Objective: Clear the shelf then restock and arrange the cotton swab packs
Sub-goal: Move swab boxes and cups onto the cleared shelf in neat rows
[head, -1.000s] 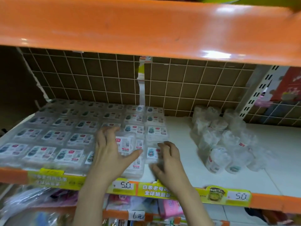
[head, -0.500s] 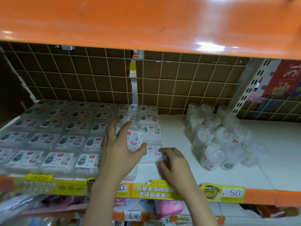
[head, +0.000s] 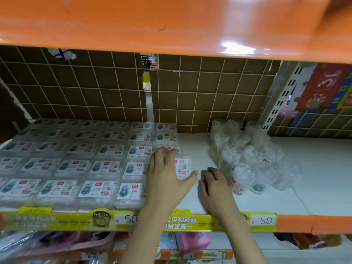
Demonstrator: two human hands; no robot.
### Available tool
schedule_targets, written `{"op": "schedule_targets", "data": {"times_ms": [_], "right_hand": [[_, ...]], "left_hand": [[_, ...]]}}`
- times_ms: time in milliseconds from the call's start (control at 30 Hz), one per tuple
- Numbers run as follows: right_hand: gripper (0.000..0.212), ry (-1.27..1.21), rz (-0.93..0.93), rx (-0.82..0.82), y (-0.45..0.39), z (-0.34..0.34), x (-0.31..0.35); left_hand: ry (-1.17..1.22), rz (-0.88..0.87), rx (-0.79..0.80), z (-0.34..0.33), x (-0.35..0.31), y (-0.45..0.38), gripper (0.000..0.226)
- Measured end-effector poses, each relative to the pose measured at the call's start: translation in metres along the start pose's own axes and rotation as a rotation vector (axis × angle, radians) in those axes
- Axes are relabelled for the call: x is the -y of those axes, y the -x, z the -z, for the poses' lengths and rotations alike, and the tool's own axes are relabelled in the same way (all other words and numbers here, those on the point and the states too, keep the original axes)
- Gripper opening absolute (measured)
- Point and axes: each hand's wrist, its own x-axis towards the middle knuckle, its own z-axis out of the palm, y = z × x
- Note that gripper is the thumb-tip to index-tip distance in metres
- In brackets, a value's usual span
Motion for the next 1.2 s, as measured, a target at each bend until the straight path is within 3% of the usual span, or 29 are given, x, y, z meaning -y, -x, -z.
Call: {"op": "schedule_targets", "data": {"times_ms": [133,333,467,533,733,867,1200], "right_hand": [[0.042,-0.003,-0.005,0.005,0.001,-0.001,-0.001],[0.021,0.006,0.009,-0.012,0.0,-0.002,-0.002],[0.03,-0.007,0.013,-0.016,0.0,-0.001,-0.001],[0.023,-0.018,0.008,-0.019,0.0,0.0,0.0],[0.015,-0.03,0.013,0.02,0.0,0.001,0.0],[0.02,-0.057,0.012,0.051,0.0,-0.001,-0.002],[0.043,-0.139,0.139,0.132,-0.025,0.026,0.039]], "left_hand": [[-0.174,0.039,0.142,-0.02,0.0,0.001,0.07],[-0.378,0.052,0.324,-0.034,0.005,0.002,0.071],[-0.48,0.077,0.417,-0.036,0.001,-0.005,0.073],[-0.496,0.104,0.468,-0.034,0.0,-0.008,0.071],[-0.471,0.111,0.484,-0.029,-0.002,-0.009,0.073],[-0.376,0.071,0.511,-0.015,-0.003,-0.01,0.07],[-0.335,-0.012,0.352,0.03,0.035,-0.031,0.06]]}}
